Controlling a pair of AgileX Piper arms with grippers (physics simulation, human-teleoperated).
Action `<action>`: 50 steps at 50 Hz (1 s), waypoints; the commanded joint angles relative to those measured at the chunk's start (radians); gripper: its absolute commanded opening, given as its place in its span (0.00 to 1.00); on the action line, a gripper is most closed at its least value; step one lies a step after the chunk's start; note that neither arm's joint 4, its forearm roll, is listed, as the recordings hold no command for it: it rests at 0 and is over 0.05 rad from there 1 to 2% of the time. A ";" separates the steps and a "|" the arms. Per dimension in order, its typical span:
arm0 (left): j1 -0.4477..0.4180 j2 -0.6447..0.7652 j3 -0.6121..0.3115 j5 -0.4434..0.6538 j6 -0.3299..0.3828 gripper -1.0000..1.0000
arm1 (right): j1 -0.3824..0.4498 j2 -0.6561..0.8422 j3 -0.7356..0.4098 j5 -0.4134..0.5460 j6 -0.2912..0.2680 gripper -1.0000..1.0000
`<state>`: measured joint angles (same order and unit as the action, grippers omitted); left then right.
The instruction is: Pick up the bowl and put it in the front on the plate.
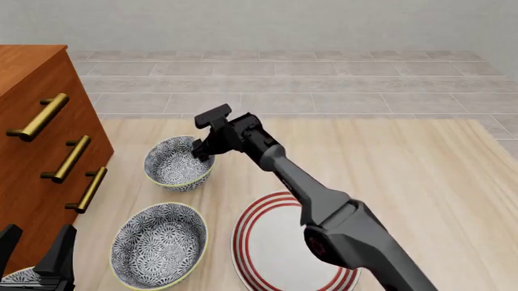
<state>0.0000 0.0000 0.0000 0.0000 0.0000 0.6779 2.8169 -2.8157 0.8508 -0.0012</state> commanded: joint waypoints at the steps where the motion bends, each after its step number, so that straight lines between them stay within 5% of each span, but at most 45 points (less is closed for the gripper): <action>1: 0.000 0.000 0.000 0.000 0.000 1.00 | 0.007 0.019 -0.011 0.003 0.009 1.00; 10: 0.000 0.000 0.000 0.000 0.000 1.00 | 0.004 0.027 -0.013 -0.003 0.024 1.00; 11: 0.000 0.000 0.000 0.000 0.000 1.00 | 0.000 0.028 -0.013 0.000 0.024 0.00; 26: 0.000 0.000 0.000 0.000 0.000 1.00 | -0.049 -0.037 0.028 -0.032 -0.014 0.00; 35: 0.000 0.000 0.000 0.000 0.000 1.00 | -0.082 -0.245 0.404 -0.231 -0.049 0.00; 50: 0.000 0.000 0.000 0.000 0.000 1.00 | -0.095 -0.401 0.607 -0.328 -0.056 0.00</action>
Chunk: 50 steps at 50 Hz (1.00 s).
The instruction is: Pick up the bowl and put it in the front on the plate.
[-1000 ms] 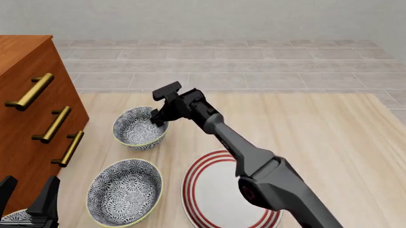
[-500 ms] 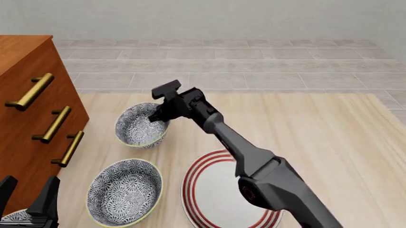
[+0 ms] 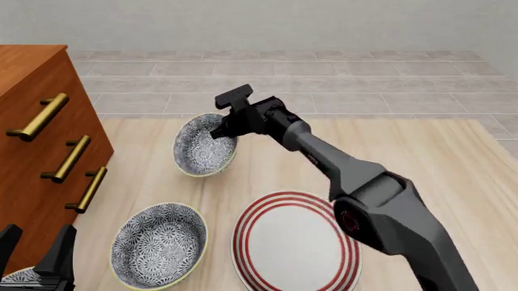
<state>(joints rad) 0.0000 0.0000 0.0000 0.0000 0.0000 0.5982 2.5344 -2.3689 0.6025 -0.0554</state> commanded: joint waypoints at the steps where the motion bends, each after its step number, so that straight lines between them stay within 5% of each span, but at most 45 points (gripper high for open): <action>1: 0.000 0.000 0.000 0.000 0.000 1.00 | -0.019 -0.131 0.173 -0.090 -0.003 0.00; 33: 0.000 0.000 0.000 0.000 0.000 1.00 | -0.020 -0.553 0.743 -0.308 0.050 0.00; 50: 0.000 0.000 0.000 0.000 0.000 1.00 | -0.037 -0.730 0.940 -0.350 0.065 0.00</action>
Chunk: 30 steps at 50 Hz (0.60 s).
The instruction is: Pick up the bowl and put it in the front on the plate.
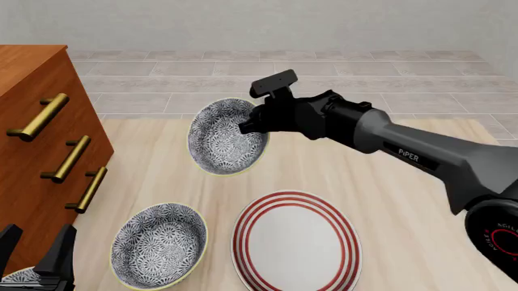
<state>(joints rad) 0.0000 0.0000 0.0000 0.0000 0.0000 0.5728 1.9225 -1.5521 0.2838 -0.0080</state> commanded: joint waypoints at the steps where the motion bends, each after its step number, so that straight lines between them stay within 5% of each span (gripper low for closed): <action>1: 0.000 0.000 0.000 0.000 0.000 1.00 | -0.012 -0.132 0.136 -0.030 0.021 0.00; 30: 0.000 0.000 0.000 0.000 0.000 1.00 | -0.023 -0.345 0.376 -0.041 0.068 0.00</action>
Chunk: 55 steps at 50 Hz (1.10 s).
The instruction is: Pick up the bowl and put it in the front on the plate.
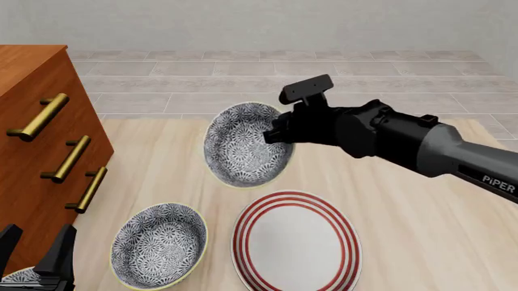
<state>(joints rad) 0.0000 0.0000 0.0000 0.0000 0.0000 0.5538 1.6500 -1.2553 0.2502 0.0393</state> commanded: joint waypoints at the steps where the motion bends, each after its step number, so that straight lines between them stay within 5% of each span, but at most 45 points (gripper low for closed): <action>1: 0.000 0.000 0.000 0.000 0.000 1.00 | -0.007 -0.080 0.084 -0.005 0.022 0.00; 31: 0.000 0.000 0.000 0.000 0.000 1.00 | -0.013 -0.235 0.208 0.041 -0.018 0.00; 55: 0.000 0.000 0.000 0.000 0.000 1.00 | 0.046 -0.328 0.297 0.102 0.022 0.00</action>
<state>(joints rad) 0.0000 0.0000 0.0000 0.0000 0.0000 0.5807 1.3602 -0.9883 0.3325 0.0513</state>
